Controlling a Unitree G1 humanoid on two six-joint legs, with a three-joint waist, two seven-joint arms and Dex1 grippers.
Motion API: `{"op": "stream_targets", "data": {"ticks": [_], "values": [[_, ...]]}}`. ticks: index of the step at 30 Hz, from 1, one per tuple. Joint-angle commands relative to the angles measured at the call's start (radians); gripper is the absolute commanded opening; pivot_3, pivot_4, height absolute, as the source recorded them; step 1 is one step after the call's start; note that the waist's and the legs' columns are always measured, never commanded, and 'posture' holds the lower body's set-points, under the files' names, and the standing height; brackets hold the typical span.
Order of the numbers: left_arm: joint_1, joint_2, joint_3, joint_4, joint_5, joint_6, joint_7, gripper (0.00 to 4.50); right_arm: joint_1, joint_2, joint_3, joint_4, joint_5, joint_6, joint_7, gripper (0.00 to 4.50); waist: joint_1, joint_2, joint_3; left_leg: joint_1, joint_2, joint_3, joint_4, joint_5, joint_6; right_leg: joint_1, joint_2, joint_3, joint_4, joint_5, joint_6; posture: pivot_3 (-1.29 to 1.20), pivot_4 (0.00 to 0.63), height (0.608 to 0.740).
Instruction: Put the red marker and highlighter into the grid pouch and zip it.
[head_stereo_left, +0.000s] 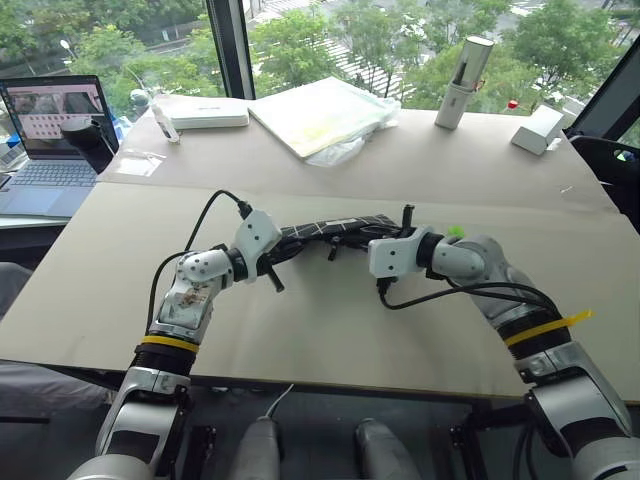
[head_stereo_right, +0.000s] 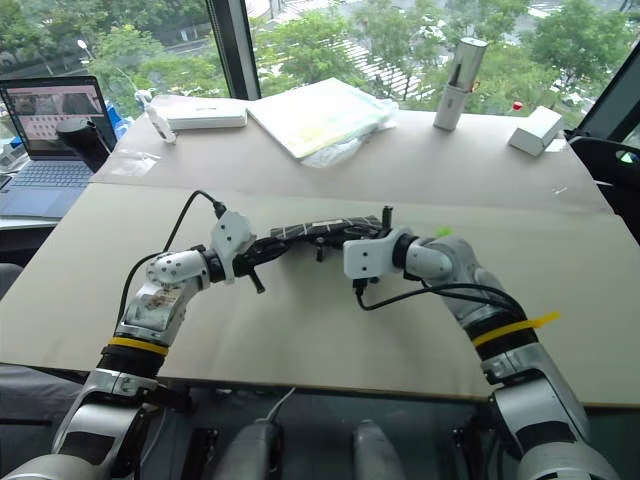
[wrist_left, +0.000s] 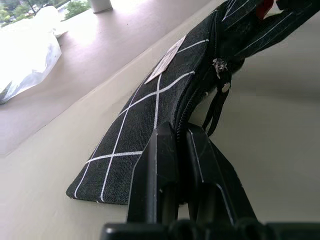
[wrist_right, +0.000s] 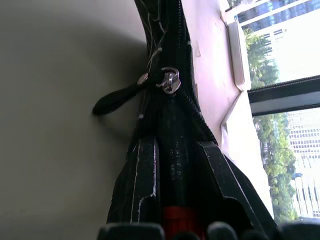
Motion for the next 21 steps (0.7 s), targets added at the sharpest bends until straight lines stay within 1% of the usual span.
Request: {"op": "stream_targets", "data": {"ticks": [1,3,5,7,12,15,17,19,20,21], "values": [[-0.022,-0.006,0.003,-0.028,-0.012,-0.003,0.000,0.00,-0.057,0.038,0.020,0.035,-0.012,-0.068,-0.041,0.55,0.000,0.000,0.000,0.000,0.000,0.000,0.000,0.000,0.000,0.000,0.000,0.000,0.000,0.000,0.000,0.00,0.150,0.740],[-0.023,-0.005,0.002,-0.030,-0.013,-0.002,0.000,0.00,-0.068,0.055,0.026,0.056,-0.007,-0.086,-0.046,0.55,-0.002,0.000,0.000,0.000,0.000,0.000,0.000,0.000,0.000,0.000,0.000,0.000,0.000,0.000,0.000,0.00,0.150,0.740],[-0.022,-0.002,0.003,-0.036,-0.013,0.000,0.000,0.00,-0.073,0.061,0.021,0.070,-0.001,-0.098,-0.046,1.57,-0.002,0.000,0.000,0.000,0.000,0.000,0.000,0.000,0.000,0.000,0.000,0.000,0.000,0.000,0.000,0.00,0.150,0.740],[-0.019,0.001,0.004,-0.043,-0.015,0.003,0.000,0.00,-0.065,0.063,0.004,0.073,0.035,-0.086,-0.015,2.15,-0.003,0.000,0.000,0.000,0.000,0.000,0.000,0.000,0.000,0.000,0.000,0.000,0.000,0.000,0.000,0.00,0.150,0.740],[-0.010,0.005,0.006,-0.054,-0.015,0.007,0.001,0.00,-0.068,0.023,-0.028,0.095,0.027,-0.083,-0.047,3.92,-0.002,0.000,0.000,0.000,0.000,0.000,0.000,0.000,0.000,0.000,0.000,0.000,0.001,0.000,0.000,0.00,0.150,0.740],[-0.011,0.001,0.002,-0.054,-0.013,0.009,0.004,0.00,-0.059,-0.025,-0.079,0.097,0.071,-0.077,-0.052,3.92,-0.001,0.000,0.000,0.000,0.000,0.000,0.000,0.000,0.000,0.000,0.000,0.000,0.001,0.000,0.000,0.00,0.150,0.740],[-0.012,-0.004,-0.002,-0.055,-0.013,0.010,0.006,0.00,-0.036,-0.047,-0.139,0.074,0.163,-0.046,-0.021,3.92,0.000,0.000,0.000,0.000,0.000,0.000,0.000,0.000,0.000,0.000,0.000,0.000,0.001,0.000,0.000,0.00,0.150,0.740],[-0.011,-0.008,-0.005,-0.058,-0.011,0.011,0.008,0.00,0.015,-0.069,-0.214,0.003,0.331,0.015,0.072,3.92,0.000,0.000,0.000,0.000,0.000,0.000,0.000,0.000,0.000,0.000,0.000,0.000,0.000,0.000,0.000,0.00,0.150,0.740],[-0.009,-0.009,-0.006,-0.059,-0.010,0.011,0.009,0.00,0.048,-0.075,-0.256,-0.049,0.433,0.078,0.127,3.92,0.001,0.000,0.000,0.000,0.000,0.000,0.000,0.000,0.000,0.001,0.000,0.000,0.000,0.000,0.000,0.00,0.150,0.740],[-0.008,-0.010,-0.007,-0.060,-0.010,0.011,0.010,0.00,0.086,-0.078,-0.305,-0.122,0.556,0.203,0.180,3.92,0.001,0.000,0.000,0.000,0.000,-0.001,0.000,0.000,0.000,0.001,0.000,0.000,0.000,0.000,0.000,0.00,0.150,0.740]]}}
